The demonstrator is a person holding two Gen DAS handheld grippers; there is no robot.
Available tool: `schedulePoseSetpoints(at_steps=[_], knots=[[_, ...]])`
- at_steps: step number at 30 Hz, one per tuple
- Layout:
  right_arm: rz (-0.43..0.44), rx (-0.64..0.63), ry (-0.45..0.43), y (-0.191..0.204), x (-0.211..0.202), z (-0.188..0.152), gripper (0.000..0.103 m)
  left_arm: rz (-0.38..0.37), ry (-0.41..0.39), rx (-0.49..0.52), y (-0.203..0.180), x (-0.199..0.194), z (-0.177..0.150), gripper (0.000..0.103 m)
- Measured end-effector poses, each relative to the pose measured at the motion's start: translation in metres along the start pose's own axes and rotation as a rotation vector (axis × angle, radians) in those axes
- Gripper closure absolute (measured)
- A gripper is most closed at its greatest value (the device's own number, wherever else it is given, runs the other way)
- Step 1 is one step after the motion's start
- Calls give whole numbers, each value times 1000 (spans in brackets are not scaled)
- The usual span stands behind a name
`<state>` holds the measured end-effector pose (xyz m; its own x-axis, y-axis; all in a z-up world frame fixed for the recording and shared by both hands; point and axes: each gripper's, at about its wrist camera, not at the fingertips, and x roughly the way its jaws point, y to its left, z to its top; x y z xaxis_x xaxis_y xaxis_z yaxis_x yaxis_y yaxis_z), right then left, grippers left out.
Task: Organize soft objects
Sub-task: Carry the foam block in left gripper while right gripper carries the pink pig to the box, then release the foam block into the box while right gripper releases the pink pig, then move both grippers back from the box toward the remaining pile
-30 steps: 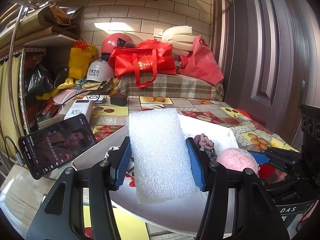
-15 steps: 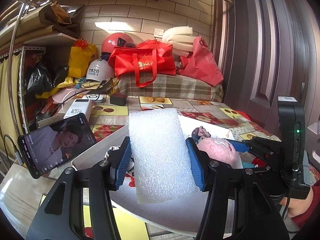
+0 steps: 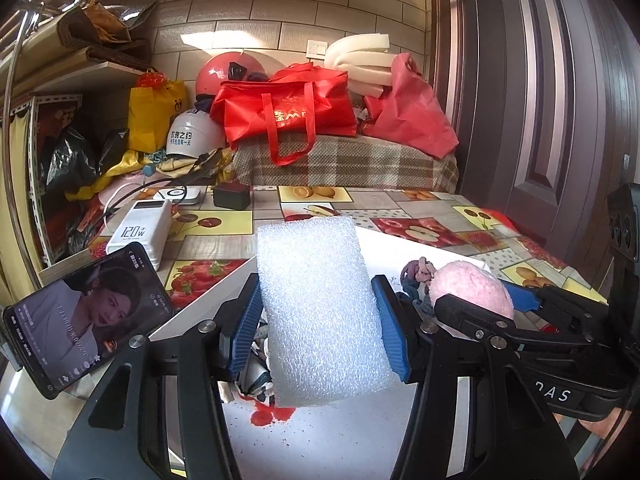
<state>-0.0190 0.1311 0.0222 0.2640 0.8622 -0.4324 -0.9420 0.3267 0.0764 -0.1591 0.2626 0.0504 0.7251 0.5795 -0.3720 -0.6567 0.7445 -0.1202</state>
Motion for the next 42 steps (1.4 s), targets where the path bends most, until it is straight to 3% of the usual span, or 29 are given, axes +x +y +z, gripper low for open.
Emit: schedulePoseSetpoints(at_steps=[6,13,16,17,19,20,28,35,42], knots=[[16,-13,-5,4,4,2,41,-11,15,-56,11,7,1,49],[5,-17,15,6,9,2,39,20,14,-35,6,11,4,49],[-3,-22,20,7,9,2,34,40,1,-24,5,10,4,37],[-11,-24,17,7,9,2,25,44,-7,-31,6,8,4,21],[-22,-37,6,10,7,1,9,43,-32,-51,11,4,4,0],[-28,-47,-4,12,5,1,0,43,-44,-55,12,2,3,0],[-60,-93,-72,20,-7,-1,0,86,-127,-5,3,-18,-1,0],[-99,-78,-162,20,-27,-6,0,110,-128,-117,23,-32,-7,0],[-100,-91,-138,21,-52,-20,0,80,-125,-132,16,-51,-17,0]])
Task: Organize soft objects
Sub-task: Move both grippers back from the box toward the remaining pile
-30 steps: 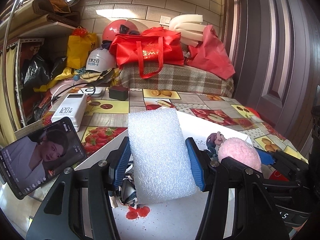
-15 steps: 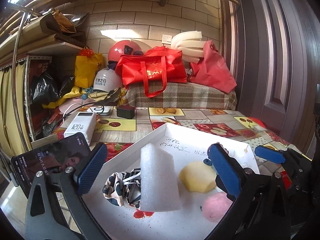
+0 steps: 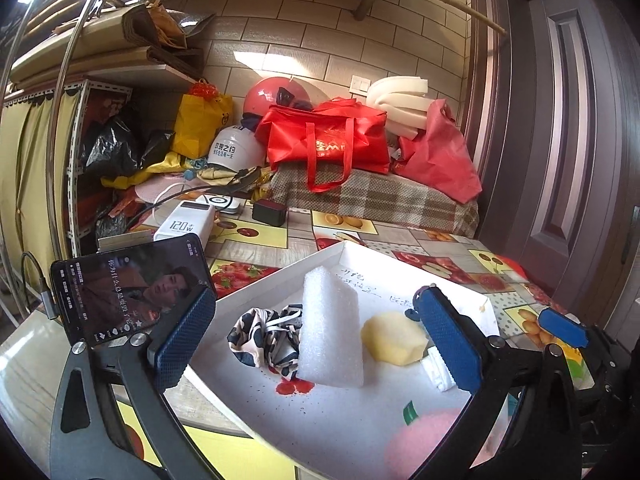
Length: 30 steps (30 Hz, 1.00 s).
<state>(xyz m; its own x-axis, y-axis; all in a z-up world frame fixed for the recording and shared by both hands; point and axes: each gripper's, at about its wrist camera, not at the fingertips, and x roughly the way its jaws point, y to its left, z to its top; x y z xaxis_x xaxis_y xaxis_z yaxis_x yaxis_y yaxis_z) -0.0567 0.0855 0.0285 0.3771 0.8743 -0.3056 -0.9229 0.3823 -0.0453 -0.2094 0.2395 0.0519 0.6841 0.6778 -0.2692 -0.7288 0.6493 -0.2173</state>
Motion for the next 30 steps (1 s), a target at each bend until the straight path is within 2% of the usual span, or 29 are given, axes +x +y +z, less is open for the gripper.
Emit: schedulePoseSetpoints(at_steps=[5,10,14,18,20,22,24,27,30], knots=[[13,23,-18,-26,-30,-11,0,-36,14,85,-26,-10,-7,0],[-75,156,22,-104,-40,-18,0,-117,35,177,-54,-16,-14,0],[-172,146,131,-140,-17,-16,0,-145,40,213,-66,-18,-17,0],[-161,123,289,-152,30,-15,0,-146,43,189,-62,-17,-15,0],[-107,131,357,-152,51,-16,0,-145,48,168,-58,-16,-13,0],[13,115,451,-145,71,-20,0,-145,51,159,-56,-15,-13,0],[129,46,520,-125,82,-28,1,-144,51,160,-56,-15,-13,0],[316,-79,526,-94,70,-34,2,-147,49,167,-55,-15,-13,0],[426,-212,540,-61,49,-46,2,-154,43,175,-56,-17,-14,0]])
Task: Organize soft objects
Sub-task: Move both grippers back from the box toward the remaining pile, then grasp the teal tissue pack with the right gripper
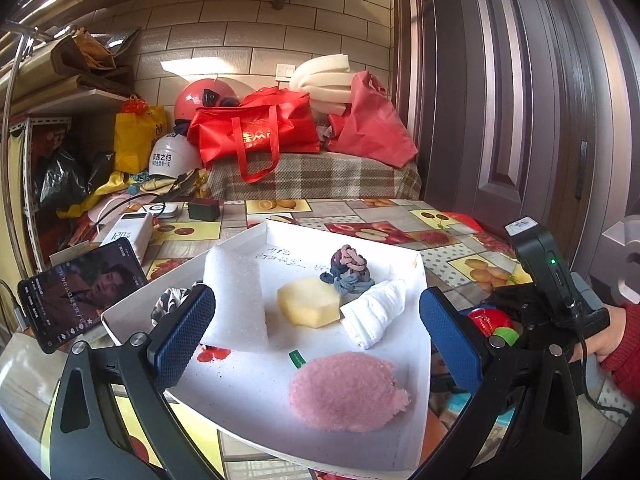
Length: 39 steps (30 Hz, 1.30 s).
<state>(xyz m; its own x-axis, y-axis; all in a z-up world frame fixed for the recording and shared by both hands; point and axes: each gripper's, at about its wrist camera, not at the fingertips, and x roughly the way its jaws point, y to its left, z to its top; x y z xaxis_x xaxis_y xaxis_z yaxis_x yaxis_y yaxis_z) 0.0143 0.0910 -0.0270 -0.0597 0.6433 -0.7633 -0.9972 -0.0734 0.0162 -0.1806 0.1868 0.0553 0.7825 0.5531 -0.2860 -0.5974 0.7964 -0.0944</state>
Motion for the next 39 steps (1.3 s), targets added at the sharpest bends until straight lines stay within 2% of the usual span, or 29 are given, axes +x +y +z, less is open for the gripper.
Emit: schedulePoseSetpoints(at_steps=[1,3,5,8,11,13,14,17,21,22,26,29,31,34,37,39], knots=[[22,-41,15,14,0,-4,2,-7,-1,2,0,-1,0,0],[13,-126,35,43,-3,-15,2,-21,4,2,-2,-4,-2,0],[50,-160,37,66,-11,-28,2,-46,9,1,-6,-8,-4,0],[40,-194,29,87,-25,-45,2,-93,20,0,-14,-17,-7,0],[11,-119,-48,79,-51,-54,2,-137,32,14,-23,-26,-9,0],[41,-8,-109,57,-69,-56,2,-173,49,39,-31,-29,-10,0],[58,20,-109,52,-73,-60,2,-185,54,50,-34,-31,-11,0],[50,-23,-46,55,-73,-70,2,-211,58,70,-41,-34,-12,0],[65,-139,-28,78,-71,-70,2,-245,98,60,-42,-29,-13,0],[74,-158,-17,82,-68,-69,3,-261,107,58,-42,-28,-13,0],[95,-219,36,92,-55,-70,29,-310,134,92,-52,-27,-14,0],[102,-236,39,91,-60,-75,34,-361,170,149,-66,-26,-17,0],[102,-212,37,82,-70,-84,36,-401,199,195,-77,-26,-19,0],[50,-130,11,56,-87,-99,38,-426,234,263,-92,-24,-22,0],[-6,15,-52,23,-105,-109,38,-443,303,316,-105,-15,-27,0],[-10,102,-103,5,-115,-110,37,-458,351,348,-114,-7,-31,0]])
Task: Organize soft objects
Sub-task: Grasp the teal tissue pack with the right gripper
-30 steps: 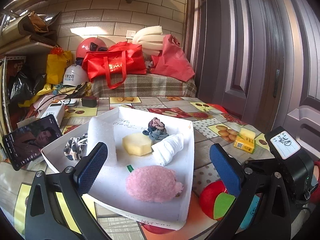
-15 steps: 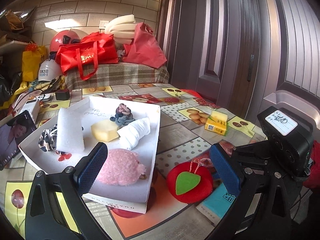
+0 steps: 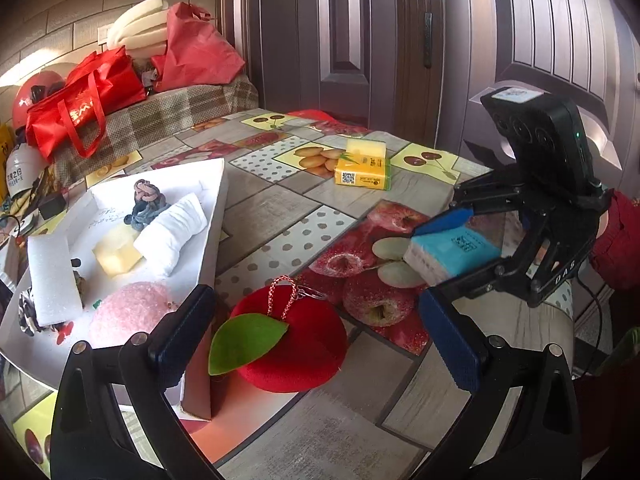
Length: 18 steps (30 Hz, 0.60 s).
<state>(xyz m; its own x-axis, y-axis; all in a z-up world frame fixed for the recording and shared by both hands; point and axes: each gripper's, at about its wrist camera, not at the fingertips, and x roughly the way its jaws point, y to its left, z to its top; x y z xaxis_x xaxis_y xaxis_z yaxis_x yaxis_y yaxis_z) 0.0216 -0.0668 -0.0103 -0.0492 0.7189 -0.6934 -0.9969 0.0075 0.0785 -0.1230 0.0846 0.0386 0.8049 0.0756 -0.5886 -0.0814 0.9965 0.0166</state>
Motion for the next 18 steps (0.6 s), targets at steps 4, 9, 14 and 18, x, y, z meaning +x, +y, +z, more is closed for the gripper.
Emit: schedulePoseSetpoints(at_steps=[4,9,14,18], knots=[[-1,33,-40,-5,-7,1,37,-1,94,53,-16,22,2,0],[3,28,-54,-4,-9,0,37,-132,85,40,-38,21,7,1],[22,76,-82,-13,-15,-3,37,-71,65,3,-31,19,9,0],[28,86,-89,-14,-15,-3,37,-55,151,15,-32,33,7,2]])
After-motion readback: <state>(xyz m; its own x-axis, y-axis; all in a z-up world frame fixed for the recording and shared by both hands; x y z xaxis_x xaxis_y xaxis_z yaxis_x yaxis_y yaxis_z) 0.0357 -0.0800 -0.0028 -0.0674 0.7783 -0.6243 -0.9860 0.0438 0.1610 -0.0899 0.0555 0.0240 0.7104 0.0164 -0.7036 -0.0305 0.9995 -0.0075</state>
